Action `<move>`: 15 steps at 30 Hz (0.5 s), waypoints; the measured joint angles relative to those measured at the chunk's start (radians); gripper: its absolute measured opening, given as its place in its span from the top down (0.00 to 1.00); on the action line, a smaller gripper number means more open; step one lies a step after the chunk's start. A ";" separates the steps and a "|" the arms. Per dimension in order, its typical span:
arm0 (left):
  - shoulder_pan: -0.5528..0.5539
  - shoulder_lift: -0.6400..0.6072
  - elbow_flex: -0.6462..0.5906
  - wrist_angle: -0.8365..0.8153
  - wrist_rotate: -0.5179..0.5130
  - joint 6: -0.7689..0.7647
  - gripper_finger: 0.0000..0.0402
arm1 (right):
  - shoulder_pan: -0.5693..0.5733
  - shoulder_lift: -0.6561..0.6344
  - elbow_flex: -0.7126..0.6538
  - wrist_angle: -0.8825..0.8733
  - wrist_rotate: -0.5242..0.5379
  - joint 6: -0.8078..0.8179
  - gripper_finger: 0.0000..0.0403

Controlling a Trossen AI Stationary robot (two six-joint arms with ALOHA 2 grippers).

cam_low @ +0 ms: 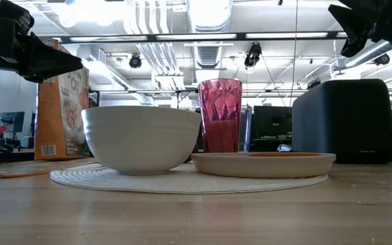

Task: Arrange a breakfast setting
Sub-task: Return to Home Position

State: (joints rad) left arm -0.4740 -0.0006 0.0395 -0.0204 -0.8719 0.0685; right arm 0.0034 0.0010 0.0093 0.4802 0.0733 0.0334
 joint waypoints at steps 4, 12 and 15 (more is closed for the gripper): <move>0.000 0.000 0.000 0.000 0.000 0.000 0.67 | -0.001 -0.001 0.000 -0.004 0.001 0.000 0.71; 0.000 0.000 0.000 -0.001 0.000 0.000 0.67 | -0.001 -0.001 0.000 -0.005 0.001 0.000 0.71; 0.000 0.000 0.000 -0.001 0.000 0.000 0.67 | -0.001 -0.001 0.000 -0.005 0.001 0.000 0.71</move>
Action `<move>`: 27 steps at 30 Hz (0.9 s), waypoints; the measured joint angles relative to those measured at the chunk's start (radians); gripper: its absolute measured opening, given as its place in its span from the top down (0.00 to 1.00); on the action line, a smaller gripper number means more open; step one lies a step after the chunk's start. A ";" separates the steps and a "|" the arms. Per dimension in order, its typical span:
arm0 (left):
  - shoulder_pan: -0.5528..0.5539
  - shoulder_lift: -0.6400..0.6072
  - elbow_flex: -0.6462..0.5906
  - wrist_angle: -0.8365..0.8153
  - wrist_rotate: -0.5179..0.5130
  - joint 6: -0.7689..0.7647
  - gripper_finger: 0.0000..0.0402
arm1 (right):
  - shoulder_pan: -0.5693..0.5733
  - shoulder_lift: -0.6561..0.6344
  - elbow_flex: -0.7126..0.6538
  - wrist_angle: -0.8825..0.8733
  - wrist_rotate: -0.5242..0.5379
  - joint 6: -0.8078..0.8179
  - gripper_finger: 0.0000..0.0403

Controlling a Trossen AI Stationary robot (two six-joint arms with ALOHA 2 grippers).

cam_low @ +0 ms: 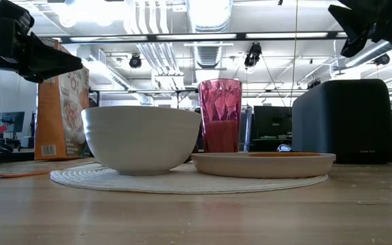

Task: Arrange a breakfast setting
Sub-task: Return to Home Position

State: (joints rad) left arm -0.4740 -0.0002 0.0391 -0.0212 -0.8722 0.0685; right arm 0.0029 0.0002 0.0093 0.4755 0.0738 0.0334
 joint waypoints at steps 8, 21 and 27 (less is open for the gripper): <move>0.000 0.000 0.000 0.000 0.000 0.000 0.67 | -0.002 0.000 0.000 0.000 0.000 0.000 0.71; 0.000 0.000 0.000 -0.001 0.000 0.000 0.67 | -0.002 0.000 0.000 0.000 0.000 0.000 0.71; 0.000 0.000 0.000 -0.001 0.000 0.000 0.67 | -0.002 0.010 0.000 0.000 0.000 0.000 0.71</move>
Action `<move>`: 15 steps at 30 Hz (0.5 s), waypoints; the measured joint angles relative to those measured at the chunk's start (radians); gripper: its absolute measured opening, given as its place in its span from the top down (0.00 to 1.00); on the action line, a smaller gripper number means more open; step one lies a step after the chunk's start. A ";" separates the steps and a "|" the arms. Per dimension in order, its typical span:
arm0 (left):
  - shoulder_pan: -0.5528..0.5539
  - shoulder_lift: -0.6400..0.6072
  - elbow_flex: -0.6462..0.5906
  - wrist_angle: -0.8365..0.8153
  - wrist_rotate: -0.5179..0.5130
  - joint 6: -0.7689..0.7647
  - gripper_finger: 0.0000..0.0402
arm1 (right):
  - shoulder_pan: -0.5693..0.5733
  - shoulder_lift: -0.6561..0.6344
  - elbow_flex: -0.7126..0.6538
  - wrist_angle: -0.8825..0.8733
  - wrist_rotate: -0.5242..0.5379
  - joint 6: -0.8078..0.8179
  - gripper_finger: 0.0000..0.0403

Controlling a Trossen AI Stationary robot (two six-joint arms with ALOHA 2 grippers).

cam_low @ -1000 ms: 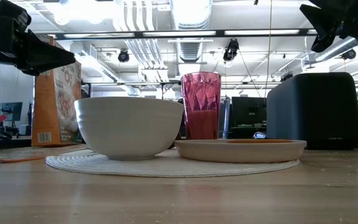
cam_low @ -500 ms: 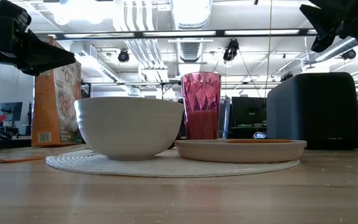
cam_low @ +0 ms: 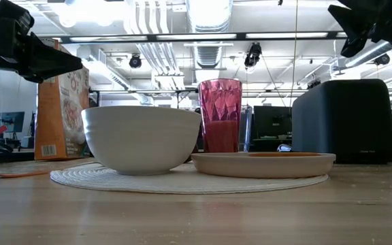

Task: Arrange a breakfast setting
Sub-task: Return to Home Position

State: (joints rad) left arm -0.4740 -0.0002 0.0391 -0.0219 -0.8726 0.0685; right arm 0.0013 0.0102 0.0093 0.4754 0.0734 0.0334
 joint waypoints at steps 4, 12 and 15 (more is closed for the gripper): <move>0.000 0.000 0.000 0.000 0.000 0.000 0.67 | 0.000 0.021 0.000 0.000 0.000 0.000 0.71; 0.000 0.000 0.000 0.000 0.000 0.000 0.67 | 0.000 0.046 0.000 -0.001 0.000 0.000 0.71; 0.000 0.000 0.000 0.000 0.000 0.000 0.67 | 0.000 0.050 0.000 -0.002 0.000 0.000 0.71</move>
